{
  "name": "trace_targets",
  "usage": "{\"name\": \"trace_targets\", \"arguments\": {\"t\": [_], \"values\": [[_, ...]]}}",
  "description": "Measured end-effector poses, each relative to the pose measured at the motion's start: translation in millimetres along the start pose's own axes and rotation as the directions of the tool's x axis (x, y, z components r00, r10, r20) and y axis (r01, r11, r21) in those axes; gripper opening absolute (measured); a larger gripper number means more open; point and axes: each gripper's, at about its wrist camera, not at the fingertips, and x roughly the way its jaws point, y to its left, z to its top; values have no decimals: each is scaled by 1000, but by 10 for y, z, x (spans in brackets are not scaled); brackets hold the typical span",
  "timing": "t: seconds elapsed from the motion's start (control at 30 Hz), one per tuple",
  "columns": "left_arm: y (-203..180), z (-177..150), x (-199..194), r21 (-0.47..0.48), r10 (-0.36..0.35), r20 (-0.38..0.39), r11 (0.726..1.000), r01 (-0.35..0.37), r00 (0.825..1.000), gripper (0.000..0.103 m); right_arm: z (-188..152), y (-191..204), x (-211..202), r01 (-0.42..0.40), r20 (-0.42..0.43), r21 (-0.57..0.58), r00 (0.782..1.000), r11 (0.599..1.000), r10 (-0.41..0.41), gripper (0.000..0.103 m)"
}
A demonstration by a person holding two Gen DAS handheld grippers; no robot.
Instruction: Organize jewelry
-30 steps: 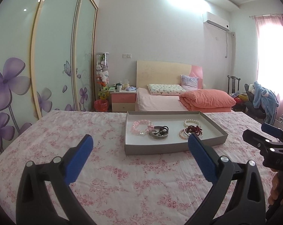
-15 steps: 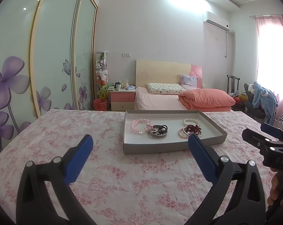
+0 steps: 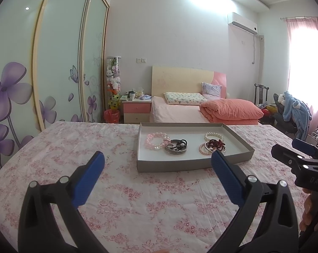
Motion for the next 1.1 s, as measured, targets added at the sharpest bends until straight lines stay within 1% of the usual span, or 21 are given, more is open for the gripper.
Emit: {"name": "trace_targets", "arguments": {"t": [0.27,1.1], "values": [[6,-9,5,-14,10,-7,1000,-10,1000,99,-9,15,3,-2,0,0,1000,1000,2,101],[-13,19,35,-10,3,-21,1000,-3,1000,99,-2,14,7,-1,-3,3,1000,1000,1,101]]}}
